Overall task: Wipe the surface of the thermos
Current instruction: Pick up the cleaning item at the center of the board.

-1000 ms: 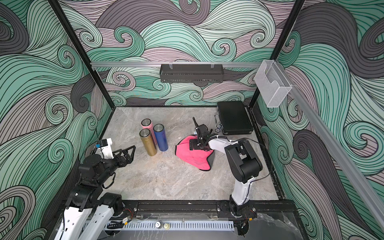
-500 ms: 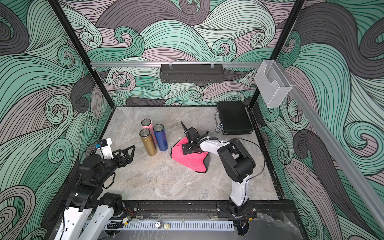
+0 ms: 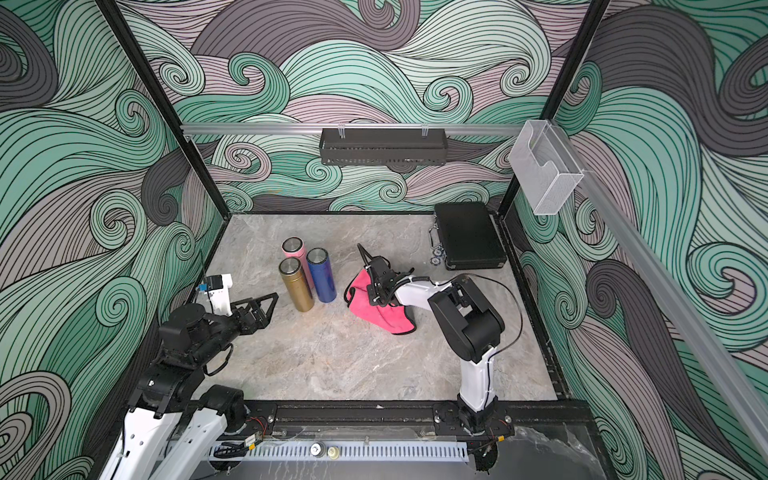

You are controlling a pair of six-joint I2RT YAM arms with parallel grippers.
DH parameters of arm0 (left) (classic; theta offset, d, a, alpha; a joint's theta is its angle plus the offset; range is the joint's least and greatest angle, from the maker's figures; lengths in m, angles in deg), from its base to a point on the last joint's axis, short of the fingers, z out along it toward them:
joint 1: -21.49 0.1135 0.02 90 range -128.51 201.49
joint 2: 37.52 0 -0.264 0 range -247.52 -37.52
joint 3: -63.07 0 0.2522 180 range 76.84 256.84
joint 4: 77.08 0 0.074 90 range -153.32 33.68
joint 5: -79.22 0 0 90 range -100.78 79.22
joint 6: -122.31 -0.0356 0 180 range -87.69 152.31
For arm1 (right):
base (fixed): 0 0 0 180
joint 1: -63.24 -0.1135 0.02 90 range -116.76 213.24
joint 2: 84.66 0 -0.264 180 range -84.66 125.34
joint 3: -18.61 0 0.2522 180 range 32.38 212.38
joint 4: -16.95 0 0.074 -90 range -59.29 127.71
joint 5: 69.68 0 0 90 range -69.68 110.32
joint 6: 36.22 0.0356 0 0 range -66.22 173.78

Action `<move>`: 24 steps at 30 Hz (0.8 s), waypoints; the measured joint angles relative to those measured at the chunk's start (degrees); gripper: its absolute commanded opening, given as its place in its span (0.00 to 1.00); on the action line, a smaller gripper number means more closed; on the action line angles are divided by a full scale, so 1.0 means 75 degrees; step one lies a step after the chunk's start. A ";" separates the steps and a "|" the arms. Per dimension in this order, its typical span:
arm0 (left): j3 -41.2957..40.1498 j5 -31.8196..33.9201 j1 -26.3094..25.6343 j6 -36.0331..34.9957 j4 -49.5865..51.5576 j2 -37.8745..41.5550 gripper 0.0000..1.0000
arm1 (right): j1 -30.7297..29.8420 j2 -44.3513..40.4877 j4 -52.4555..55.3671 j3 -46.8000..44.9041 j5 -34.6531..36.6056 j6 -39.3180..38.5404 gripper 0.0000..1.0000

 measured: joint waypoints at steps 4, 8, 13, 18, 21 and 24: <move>0.0233 0.0085 -0.0935 -0.0003 0.0076 -0.0388 0.87 | 0.0286 -0.0644 0.0093 -0.0650 -0.0513 0.0085 0.00; 0.0440 0.0490 -0.2075 -0.0015 0.0090 -0.0522 0.85 | 0.0624 -0.1851 0.0356 -0.1413 -0.0793 0.0245 0.00; 0.0644 0.1448 -0.3657 -0.0090 -0.0329 -0.1241 0.86 | 0.0749 -0.3864 0.0498 -0.1801 -0.0571 0.0519 0.00; 0.0638 0.2859 -0.4794 -0.0271 -0.1195 -0.2739 0.88 | 0.0731 -0.5278 0.0280 -0.2247 -0.0248 0.0921 0.00; 0.0638 0.3617 -0.4884 -0.0294 -0.1655 -0.3622 0.88 | 0.0731 -0.5721 0.0181 -0.2640 -0.0169 0.1122 0.00; 0.0638 0.4278 -0.4890 -0.0291 -0.1999 -0.4106 0.88 | 0.0731 -0.5933 0.0204 -0.2862 -0.0117 0.1239 0.00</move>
